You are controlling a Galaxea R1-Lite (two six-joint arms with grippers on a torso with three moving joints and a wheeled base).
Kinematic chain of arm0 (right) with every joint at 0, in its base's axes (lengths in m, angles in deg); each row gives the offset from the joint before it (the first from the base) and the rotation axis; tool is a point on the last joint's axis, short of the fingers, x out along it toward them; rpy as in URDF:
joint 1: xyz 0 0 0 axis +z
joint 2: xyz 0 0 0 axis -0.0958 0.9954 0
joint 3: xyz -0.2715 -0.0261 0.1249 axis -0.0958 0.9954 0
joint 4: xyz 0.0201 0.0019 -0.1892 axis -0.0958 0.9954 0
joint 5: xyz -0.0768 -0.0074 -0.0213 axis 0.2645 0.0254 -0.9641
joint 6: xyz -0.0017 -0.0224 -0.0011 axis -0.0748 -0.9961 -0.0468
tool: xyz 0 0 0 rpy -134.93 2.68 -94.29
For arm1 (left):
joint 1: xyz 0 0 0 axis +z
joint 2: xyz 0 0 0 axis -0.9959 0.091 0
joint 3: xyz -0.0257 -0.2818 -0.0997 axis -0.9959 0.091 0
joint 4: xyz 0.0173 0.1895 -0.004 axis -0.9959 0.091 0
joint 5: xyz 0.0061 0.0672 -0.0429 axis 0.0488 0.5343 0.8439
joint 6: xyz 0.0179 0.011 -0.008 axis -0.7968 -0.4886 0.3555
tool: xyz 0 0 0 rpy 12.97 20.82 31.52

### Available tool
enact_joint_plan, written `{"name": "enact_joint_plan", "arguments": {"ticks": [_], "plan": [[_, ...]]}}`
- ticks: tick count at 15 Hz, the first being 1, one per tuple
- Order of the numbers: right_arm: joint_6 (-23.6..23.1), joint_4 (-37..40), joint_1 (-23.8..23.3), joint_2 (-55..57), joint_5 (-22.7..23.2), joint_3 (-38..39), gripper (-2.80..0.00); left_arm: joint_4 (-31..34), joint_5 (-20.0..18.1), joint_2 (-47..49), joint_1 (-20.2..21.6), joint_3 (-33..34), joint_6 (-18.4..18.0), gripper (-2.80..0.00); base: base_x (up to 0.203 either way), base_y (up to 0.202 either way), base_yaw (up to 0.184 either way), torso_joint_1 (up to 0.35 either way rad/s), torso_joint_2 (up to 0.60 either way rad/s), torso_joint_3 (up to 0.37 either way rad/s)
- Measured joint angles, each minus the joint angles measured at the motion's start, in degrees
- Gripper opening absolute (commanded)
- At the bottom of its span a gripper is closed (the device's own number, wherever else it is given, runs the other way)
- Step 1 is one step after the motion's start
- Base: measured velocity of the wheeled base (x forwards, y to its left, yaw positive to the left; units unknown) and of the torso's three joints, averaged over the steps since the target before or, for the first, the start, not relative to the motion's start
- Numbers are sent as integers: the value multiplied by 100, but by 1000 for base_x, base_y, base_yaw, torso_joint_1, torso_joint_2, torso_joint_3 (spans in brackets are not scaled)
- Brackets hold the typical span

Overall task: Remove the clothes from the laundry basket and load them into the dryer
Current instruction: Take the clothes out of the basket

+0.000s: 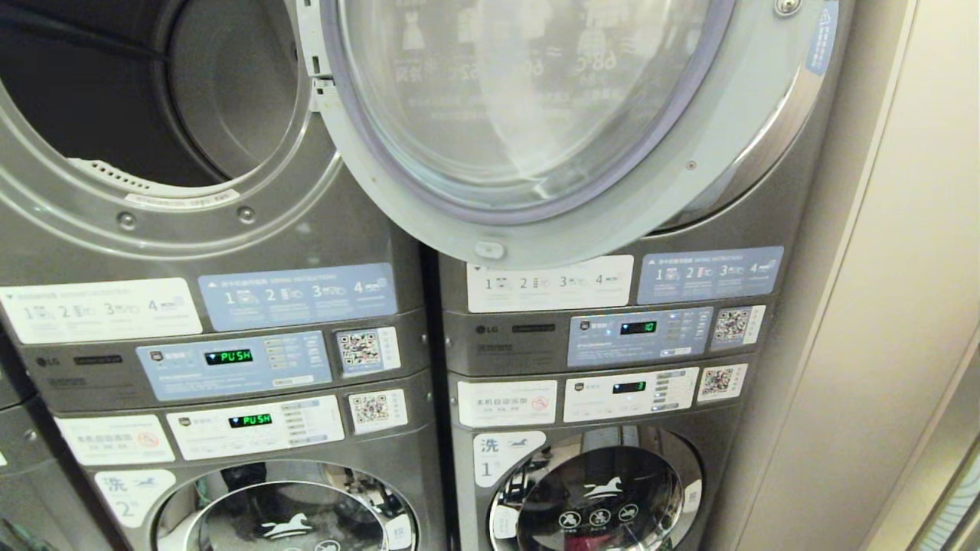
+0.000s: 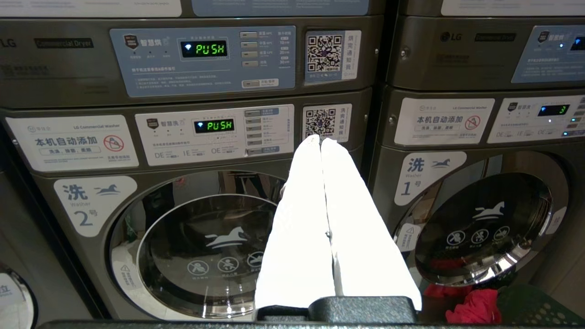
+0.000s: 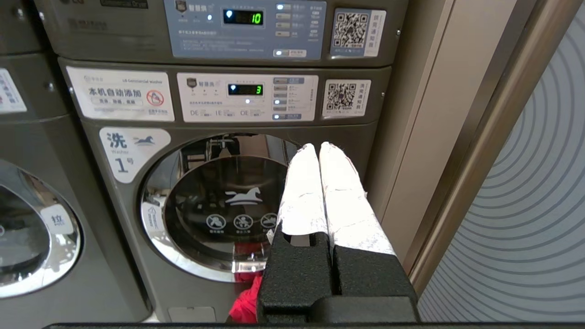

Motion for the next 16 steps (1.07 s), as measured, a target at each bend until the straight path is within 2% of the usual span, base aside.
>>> {"name": "enact_joint_plan", "arguments": {"ticks": [16], "plan": [[-189,-9,2,0,33,9,-280,7,0,0,0,0,2,-280,0,0,0,-125,282,155]]}}
